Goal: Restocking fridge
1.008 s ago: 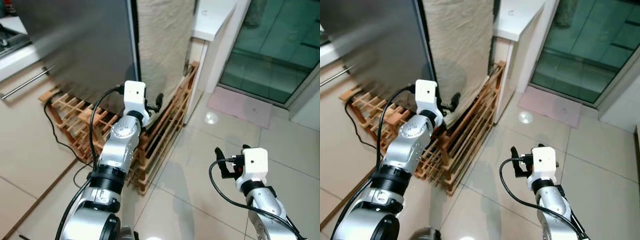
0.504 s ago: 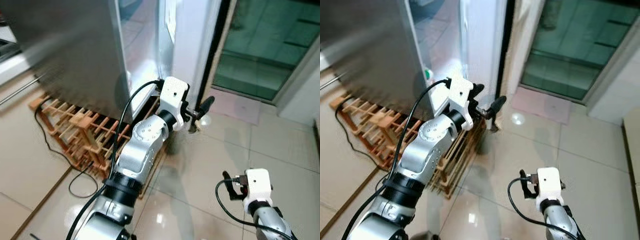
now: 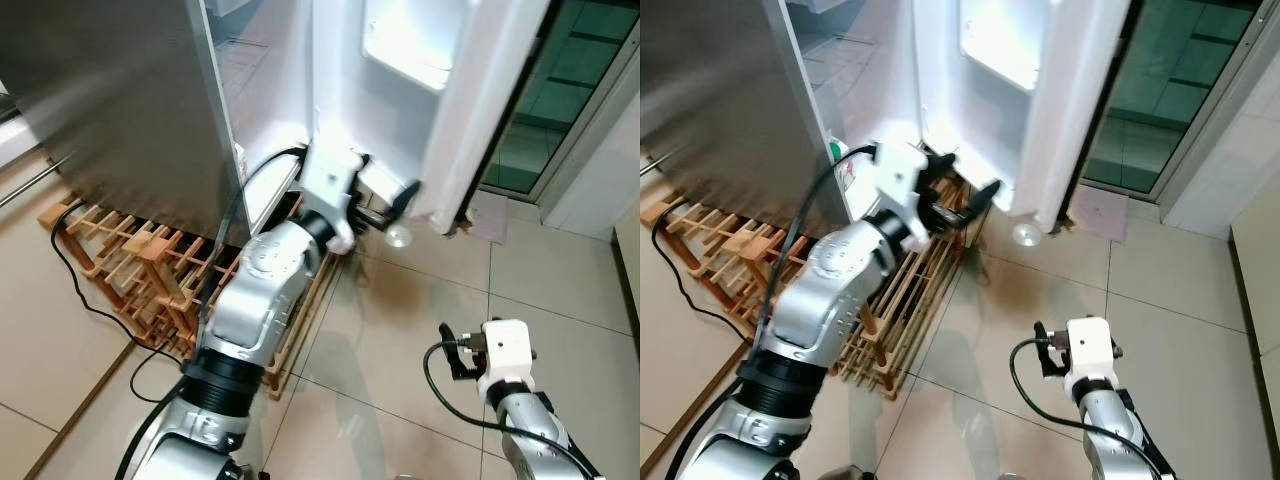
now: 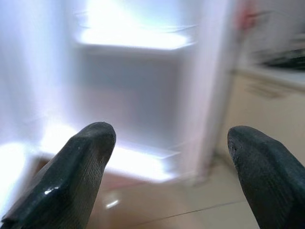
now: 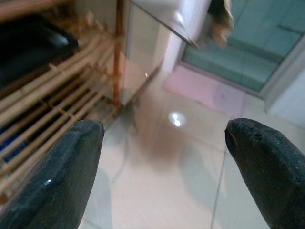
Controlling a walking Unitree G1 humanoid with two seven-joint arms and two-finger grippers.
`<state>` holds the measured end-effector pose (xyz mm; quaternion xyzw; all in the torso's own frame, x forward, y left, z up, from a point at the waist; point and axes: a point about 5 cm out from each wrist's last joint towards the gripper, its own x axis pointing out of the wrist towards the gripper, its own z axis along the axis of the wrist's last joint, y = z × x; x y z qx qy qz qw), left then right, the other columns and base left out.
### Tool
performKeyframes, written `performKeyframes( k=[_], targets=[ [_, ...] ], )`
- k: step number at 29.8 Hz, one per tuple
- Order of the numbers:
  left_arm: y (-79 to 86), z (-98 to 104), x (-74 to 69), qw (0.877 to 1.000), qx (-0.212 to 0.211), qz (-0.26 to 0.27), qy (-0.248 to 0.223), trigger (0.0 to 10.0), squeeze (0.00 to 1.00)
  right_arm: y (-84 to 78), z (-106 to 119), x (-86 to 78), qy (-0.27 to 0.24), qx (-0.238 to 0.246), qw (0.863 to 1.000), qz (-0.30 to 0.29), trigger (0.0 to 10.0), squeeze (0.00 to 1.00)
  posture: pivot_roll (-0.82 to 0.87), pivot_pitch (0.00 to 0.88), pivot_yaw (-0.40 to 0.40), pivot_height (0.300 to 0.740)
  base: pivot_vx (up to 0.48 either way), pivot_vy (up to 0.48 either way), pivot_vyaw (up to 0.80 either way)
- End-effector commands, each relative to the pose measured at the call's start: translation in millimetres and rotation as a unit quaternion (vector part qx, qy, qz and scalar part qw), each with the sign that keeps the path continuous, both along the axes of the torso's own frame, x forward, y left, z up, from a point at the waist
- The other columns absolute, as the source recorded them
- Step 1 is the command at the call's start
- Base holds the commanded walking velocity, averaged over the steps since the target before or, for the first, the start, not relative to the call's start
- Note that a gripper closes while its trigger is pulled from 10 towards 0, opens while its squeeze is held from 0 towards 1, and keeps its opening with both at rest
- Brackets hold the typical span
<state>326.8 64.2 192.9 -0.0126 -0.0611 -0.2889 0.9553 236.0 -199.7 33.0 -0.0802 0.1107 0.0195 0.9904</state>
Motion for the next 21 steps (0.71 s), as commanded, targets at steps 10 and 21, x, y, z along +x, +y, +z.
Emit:
performKeyframes(
  k=[10, 21],
  targets=[
    [118.0, -50.3, -23.5, 0.971, 0.099, 0.217, 0.012, 10.0, 0.00, 13.2, 37.2, 29.4, -0.079, 0.026, 0.996, 0.003, 10.0, 0.00, -0.01, 0.000, 0.004, 0.731, 0.000, 0.000, 0.00],
    [123.2, -85.1, -69.4, 0.965, 0.095, 0.242, 0.039, 10.0, 0.00, 6.5, 39.4, 44.2, -0.085, 0.013, 0.996, -0.006, 10.0, 0.00, 0.03, 0.000, -0.015, 0.731, 0.000, 0.000, 0.00]
  ],
)
